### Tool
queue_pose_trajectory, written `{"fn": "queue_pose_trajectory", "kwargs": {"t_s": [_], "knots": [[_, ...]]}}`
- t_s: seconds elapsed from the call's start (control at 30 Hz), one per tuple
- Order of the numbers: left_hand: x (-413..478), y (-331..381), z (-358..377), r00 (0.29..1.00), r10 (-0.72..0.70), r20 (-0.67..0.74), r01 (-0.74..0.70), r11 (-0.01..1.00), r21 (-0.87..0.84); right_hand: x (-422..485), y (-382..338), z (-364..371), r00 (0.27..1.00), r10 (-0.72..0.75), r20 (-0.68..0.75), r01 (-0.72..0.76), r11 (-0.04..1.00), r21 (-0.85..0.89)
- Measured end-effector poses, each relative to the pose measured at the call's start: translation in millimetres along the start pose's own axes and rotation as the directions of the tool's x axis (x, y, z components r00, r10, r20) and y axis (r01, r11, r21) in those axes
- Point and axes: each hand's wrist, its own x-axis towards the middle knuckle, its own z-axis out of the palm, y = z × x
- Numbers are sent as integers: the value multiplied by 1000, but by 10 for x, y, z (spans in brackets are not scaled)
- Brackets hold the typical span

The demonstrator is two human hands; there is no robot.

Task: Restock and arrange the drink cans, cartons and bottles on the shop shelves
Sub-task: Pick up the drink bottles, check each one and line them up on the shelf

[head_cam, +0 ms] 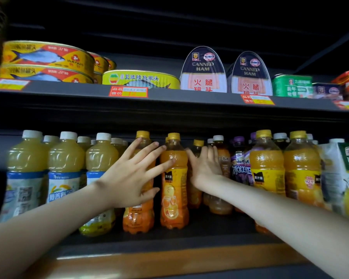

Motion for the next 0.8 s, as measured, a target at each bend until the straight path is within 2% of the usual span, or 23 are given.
{"fn": "queue_pose_trajectory", "kwargs": {"t_s": [0.17,0.3,0.4,0.53,0.7,0.8], "knots": [[2,52,-53,998,-24,59,22,999,25,-154,88,50,997,-78,-16,79,987,142],[52,148,-248,997,-37,64,30,994,106,-163,62,17,983,-177,-44,181,928,326],[104,270,-474,980,-191,48,187,979,78,-176,47,-2,983,-174,-57,183,900,395],[85,428,-675,924,-381,41,382,924,-22,-309,187,-170,989,-118,-85,145,849,508],[118,710,-917,848,-530,17,528,842,-109,-730,468,-537,936,-202,-289,335,768,546],[167,975,-1088,783,-622,-4,611,770,-183,-1048,633,-708,908,-159,-388,377,717,586]]}}
